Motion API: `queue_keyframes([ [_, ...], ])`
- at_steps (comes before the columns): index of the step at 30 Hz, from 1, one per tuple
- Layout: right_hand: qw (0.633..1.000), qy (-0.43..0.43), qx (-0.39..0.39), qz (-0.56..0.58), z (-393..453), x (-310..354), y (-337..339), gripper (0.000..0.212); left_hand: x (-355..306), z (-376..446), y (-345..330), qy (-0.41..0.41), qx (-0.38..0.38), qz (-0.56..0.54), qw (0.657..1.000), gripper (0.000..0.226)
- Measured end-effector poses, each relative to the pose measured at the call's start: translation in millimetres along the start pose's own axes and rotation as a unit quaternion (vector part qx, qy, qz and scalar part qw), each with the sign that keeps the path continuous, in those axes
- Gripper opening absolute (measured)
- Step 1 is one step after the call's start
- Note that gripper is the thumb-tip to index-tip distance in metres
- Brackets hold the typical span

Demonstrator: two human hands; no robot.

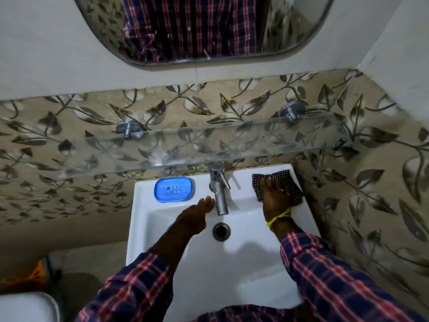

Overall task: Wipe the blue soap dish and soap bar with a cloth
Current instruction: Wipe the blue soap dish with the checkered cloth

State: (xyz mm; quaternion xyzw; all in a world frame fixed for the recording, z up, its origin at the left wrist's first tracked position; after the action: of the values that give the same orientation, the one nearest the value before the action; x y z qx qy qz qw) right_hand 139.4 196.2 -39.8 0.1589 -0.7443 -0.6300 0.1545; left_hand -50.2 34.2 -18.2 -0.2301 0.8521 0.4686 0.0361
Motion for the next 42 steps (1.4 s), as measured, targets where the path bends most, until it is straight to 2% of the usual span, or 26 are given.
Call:
queue_keyframes([
  [2, 0.994, -0.011, -0.05, 0.097, -9, -6, 16, 0.043, 1, -1, -1, -0.02, 0.012, 0.002, 1.0, 0.076],
  [3, 0.976, -0.035, -0.086, 0.199, -16, -11, 27, 0.036, 1, -1, -2, -0.03, 0.019, -0.002, 0.999, 0.076],
  [4, 0.938, -0.084, -0.098, 0.321, -24, -18, 37, 0.03, 2, -2, -3, -0.041, 0.026, -0.007, 0.999, 0.076],
  [5, 0.878, -0.14, -0.087, 0.45, -33, -24, 43, 0.026, 4, -3, -3, -0.052, 0.029, -0.019, 0.998, 0.076],
  [7, 0.694, -0.214, -0.021, 0.688, -59, -24, 49, 0.027, 9, -5, -2, -0.059, 0.016, -0.058, 0.996, 0.072],
  [8, 0.616, -0.227, 0.022, 0.754, -74, -21, 48, 0.027, 12, -7, 0, -0.055, -0.006, -0.08, 0.995, 0.069],
  [9, 0.564, -0.232, 0.064, 0.79, -90, -15, 48, 0.025, 15, -12, 2, -0.053, -0.042, -0.099, 0.993, 0.064],
  [11, 0.499, -0.229, 0.118, 0.827, -118, 0, 50, 0.029, 17, -25, 12, -0.071, -0.144, -0.154, 0.975, 0.049],
  [13, 0.443, -0.208, 0.148, 0.859, -137, 15, 52, 0.032, 19, -44, 19, -0.093, -0.211, -0.291, 0.929, 0.03],
  [14, 0.422, -0.189, 0.161, 0.872, -144, 23, 54, 0.031, 19, -53, 19, -0.085, -0.189, -0.393, 0.896, 0.024],
  [15, 0.408, -0.172, 0.168, 0.881, -151, 32, 54, 0.03, 18, -64, 15, -0.076, -0.132, -0.489, 0.859, 0.024],
  [17, 0.39, -0.145, 0.171, 0.893, -160, 49, 56, 0.032, 13, -80, 3, -0.069, -0.011, -0.615, 0.785, 0.044],
  [18, 0.377, -0.137, 0.175, 0.899, -163, 57, 58, 0.032, 12, -86, -2, -0.071, 0.03, -0.658, 0.749, 0.049],
  [20, 0.351, -0.117, 0.189, 0.91, -164, 72, 61, 0.031, 9, -98, -8, -0.087, 0.066, -0.723, 0.682, 0.042],
  [22, 0.361, -0.102, 0.195, 0.906, -161, 85, 64, 0.035, 7, -107, -5, -0.091, 0.037, -0.762, 0.64, 0.027],
  [23, 0.391, -0.098, 0.187, 0.896, -160, 88, 65, 0.037, 9, -110, -1, -0.086, 0.001, -0.77, 0.632, 0.022],
  [24, 0.444, -0.095, 0.168, 0.875, -158, 88, 65, 0.038, 13, -113, 3, -0.079, -0.039, -0.767, 0.635, 0.02],
  [26, 0.601, -0.086, 0.101, 0.788, -153, 80, 68, 0.034, 23, -119, 11, -0.084, -0.109, -0.744, 0.654, 0.018],
  [28, 0.732, -0.042, 0.024, 0.68, -148, 75, 79, 0.039, 30, -127, 17, -0.11, -0.142, -0.706, 0.685, 0.021],
  [30, 0.818, 0.086, 0.005, 0.569, -143, 89, 96, 0.061, 30, -135, 24, -0.139, -0.147, -0.65, 0.732, 0.024],
  [31, 0.837, 0.149, 0.025, 0.526, -140, 101, 100, 0.066, 28, -137, 27, -0.15, -0.147, -0.626, 0.751, 0.025],
  [32, 0.84, 0.191, 0.056, 0.505, -138, 112, 100, 0.061, 28, -138, 30, -0.151, -0.151, -0.611, 0.762, 0.025],
  [33, 0.827, 0.205, 0.095, 0.514, -136, 122, 99, 0.046, 28, -138, 33, -0.148, -0.162, -0.607, 0.764, 0.022],
  [35, 0.773, 0.195, 0.163, 0.581, -133, 131, 96, 0.015, 32, -137, 38, -0.124, -0.184, -0.628, 0.746, 0.011],
  [36, 0.746, 0.186, 0.18, 0.614, -132, 132, 95, 0.01, 33, -137, 40, -0.115, -0.19, -0.637, 0.738, 0.005],
  [42, 0.635, 0.084, 0.222, 0.735, -137, 135, 76, 0.021, 27, -123, 30, -0.039, -0.211, -0.657, 0.723, 0.013],
])
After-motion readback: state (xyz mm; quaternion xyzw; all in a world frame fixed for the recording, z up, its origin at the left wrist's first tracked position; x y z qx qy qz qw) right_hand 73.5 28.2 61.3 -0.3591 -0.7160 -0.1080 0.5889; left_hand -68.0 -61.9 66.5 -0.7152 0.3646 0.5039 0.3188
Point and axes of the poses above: each hand's wrist, its own z-axis towards the middle knuckle, its own y-axis out of the back of the hand, x = y × z, the point moved 4 cm from there along z, towards the middle knuckle
